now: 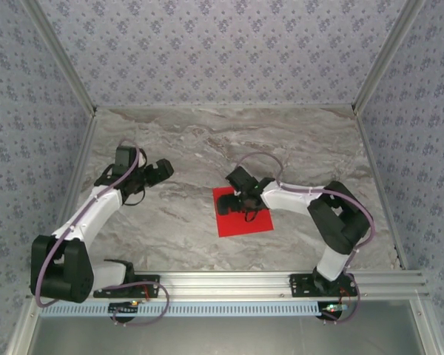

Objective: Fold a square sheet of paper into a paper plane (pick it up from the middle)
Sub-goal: Move the square sheet of paper to the center of the table, then first fold in half a square sheet of paper at the center of the table.

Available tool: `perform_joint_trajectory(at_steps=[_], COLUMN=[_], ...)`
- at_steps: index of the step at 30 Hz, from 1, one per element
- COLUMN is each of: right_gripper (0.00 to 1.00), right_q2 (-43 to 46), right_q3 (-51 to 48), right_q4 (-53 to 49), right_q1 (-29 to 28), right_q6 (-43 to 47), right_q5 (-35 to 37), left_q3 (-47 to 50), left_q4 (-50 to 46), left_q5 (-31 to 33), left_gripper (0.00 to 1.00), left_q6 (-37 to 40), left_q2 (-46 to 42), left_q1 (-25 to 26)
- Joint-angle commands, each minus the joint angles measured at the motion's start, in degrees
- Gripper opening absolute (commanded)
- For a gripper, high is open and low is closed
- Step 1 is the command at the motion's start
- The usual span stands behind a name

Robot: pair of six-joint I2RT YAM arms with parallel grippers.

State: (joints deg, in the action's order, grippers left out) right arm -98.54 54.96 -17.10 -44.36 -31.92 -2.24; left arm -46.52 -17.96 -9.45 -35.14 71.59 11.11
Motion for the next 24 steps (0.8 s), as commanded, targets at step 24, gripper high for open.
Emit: perform_joint_trajectory(at_steps=[24], right_gripper=[1.00], right_q2=[-1.81], right_q3=[10.51], right_q4=[-26.28], right_q1=[0.14], right_q6=[-3.68], right_q5=[13.03], left_q3=[4.54], left_q4=[7.54], left_q5=[3.85], left_gripper=[0.99], left_q6=[-10.83], left_q2=[0.47], left_q1=[8.35])
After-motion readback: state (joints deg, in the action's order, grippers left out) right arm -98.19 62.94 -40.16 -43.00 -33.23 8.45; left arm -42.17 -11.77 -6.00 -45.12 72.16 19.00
